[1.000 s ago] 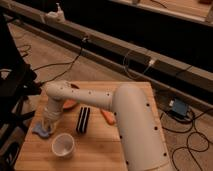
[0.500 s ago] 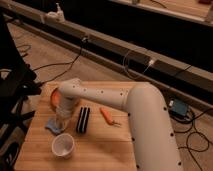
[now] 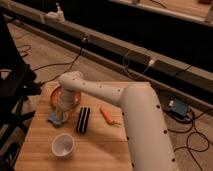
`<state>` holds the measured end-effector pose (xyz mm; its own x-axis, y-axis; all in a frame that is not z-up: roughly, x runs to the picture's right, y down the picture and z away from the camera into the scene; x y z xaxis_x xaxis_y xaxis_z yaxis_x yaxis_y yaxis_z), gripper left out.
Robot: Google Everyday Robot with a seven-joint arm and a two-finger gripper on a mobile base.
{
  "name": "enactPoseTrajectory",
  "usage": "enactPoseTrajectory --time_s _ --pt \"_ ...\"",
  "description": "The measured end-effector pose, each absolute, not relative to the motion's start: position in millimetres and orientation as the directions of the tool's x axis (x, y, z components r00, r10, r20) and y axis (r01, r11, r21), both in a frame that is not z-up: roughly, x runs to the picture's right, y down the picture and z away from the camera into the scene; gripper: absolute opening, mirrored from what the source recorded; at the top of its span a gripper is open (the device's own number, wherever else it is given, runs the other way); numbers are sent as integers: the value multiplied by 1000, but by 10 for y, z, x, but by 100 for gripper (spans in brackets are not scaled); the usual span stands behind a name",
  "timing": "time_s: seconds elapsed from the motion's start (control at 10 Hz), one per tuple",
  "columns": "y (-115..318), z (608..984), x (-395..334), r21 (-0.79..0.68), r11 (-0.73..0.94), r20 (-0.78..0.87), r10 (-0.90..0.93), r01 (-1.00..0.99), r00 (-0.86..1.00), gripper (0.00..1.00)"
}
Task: Wipe the white sponge on the table
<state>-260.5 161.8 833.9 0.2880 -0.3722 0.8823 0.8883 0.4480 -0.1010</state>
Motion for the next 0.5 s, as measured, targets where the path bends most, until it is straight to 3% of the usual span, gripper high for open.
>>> enactPoseTrajectory --time_s 0.5 --pt "1865 8178 -3086 -2 388 916 -368 922 157 0"
